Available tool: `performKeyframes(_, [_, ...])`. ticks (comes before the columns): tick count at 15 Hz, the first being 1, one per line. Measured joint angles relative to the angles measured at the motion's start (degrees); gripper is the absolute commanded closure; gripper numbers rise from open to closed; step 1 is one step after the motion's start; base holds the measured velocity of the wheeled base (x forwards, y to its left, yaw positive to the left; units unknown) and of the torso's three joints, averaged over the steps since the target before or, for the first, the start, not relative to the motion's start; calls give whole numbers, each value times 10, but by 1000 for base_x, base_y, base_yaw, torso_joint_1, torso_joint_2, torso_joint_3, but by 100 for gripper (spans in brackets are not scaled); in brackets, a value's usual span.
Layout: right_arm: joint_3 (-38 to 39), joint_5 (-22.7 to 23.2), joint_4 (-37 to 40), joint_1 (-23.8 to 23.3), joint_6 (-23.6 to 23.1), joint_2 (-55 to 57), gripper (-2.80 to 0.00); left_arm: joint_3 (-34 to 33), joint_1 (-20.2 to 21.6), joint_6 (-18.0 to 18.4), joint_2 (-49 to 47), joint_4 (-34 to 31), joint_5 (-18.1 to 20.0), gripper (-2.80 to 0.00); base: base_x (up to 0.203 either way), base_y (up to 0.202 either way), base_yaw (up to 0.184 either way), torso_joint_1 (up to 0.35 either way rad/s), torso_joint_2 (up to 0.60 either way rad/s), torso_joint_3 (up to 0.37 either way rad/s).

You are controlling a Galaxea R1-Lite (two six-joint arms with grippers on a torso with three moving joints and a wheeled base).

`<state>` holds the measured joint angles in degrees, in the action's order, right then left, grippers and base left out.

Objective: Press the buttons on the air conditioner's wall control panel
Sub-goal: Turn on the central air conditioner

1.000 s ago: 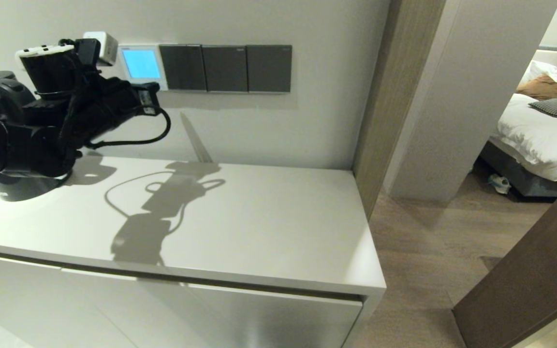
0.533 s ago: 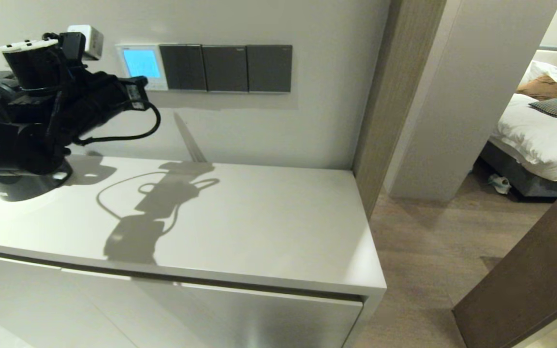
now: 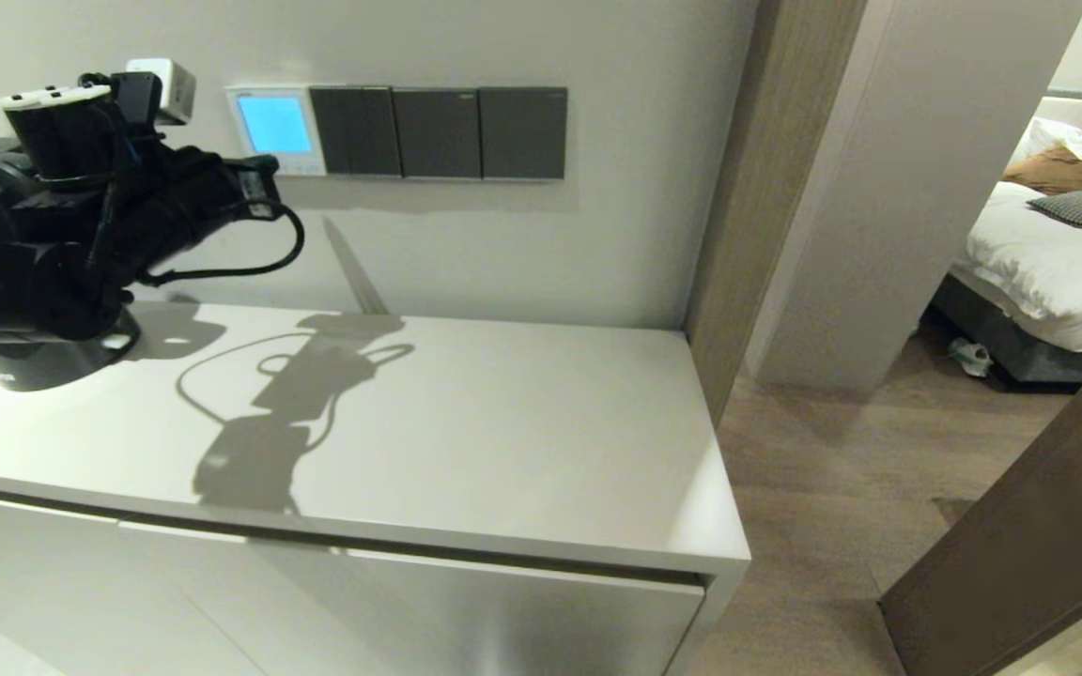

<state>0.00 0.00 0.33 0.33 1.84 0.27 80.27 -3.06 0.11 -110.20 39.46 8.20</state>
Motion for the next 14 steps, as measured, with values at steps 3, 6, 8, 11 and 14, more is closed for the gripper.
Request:
performKeyframes(3, [0, 0, 0, 0, 0, 0, 0, 1, 0, 0, -3, 0, 0, 0, 0, 0, 0, 0, 0, 0])
performKeyframes(6, [0, 0, 0, 0, 0, 0, 0, 1, 0, 0, -4, 0, 1, 0, 0, 0, 0, 0, 0, 0])
performKeyframes(8, [0, 0, 0, 0, 0, 0, 0, 1, 0, 1, -5, 0, 1, 0, 0, 0, 0, 0, 0, 0])
performKeyframes(11, [0, 0, 0, 0, 0, 0, 0, 2, -3, 1, -11, 1, 1, 0, 0, 0, 0, 0, 0, 0])
performKeyframes(14, [0, 0, 0, 0, 0, 0, 0, 6, -4, 0, -16, 1, 1, 0, 0, 0, 0, 0, 0, 0])
